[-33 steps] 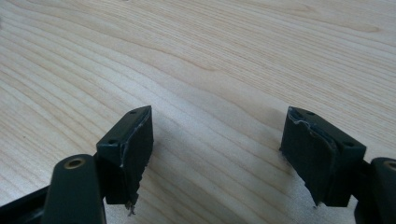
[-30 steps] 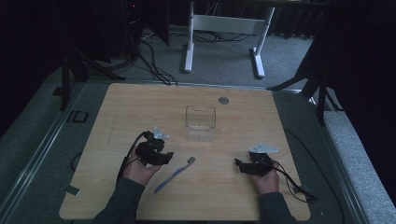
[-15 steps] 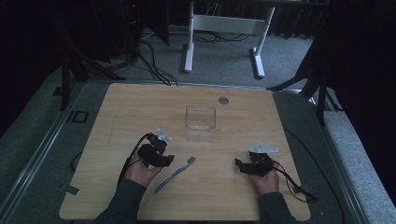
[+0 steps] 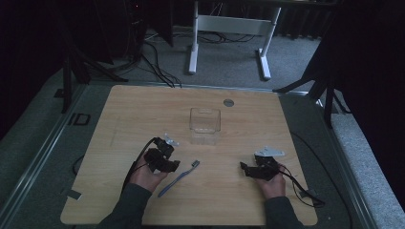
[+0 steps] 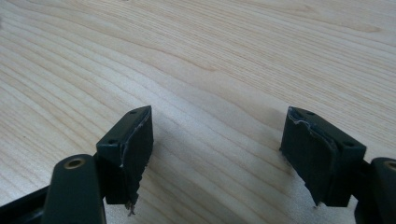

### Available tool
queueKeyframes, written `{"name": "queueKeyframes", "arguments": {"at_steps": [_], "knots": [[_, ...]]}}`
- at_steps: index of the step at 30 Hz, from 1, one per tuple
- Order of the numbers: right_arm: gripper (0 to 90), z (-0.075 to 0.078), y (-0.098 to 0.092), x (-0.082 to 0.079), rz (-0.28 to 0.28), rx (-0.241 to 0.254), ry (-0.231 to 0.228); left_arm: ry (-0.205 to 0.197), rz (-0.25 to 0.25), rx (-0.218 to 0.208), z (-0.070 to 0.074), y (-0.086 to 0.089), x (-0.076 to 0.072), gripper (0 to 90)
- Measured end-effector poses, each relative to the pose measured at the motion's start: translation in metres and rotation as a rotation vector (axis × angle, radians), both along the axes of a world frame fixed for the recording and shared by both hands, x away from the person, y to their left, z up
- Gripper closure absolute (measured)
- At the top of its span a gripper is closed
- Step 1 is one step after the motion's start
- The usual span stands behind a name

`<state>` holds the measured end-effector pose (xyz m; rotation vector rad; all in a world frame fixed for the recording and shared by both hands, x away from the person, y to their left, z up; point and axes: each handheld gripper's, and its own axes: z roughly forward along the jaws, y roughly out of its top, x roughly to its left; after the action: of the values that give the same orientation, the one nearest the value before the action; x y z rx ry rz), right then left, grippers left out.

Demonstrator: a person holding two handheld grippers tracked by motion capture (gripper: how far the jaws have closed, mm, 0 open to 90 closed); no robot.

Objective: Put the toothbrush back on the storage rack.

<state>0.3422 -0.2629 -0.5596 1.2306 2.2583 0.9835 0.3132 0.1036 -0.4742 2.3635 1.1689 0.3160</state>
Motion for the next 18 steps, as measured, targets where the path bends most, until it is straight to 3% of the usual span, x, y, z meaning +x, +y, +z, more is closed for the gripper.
{"name": "queueKeyframes", "arguments": {"at_steps": [18], "knots": [[25.0,0.000,0.000,0.000,0.000,0.000,0.000,0.049,-0.037,0.030,-0.001,-0.011,0.000,57.1]]}}
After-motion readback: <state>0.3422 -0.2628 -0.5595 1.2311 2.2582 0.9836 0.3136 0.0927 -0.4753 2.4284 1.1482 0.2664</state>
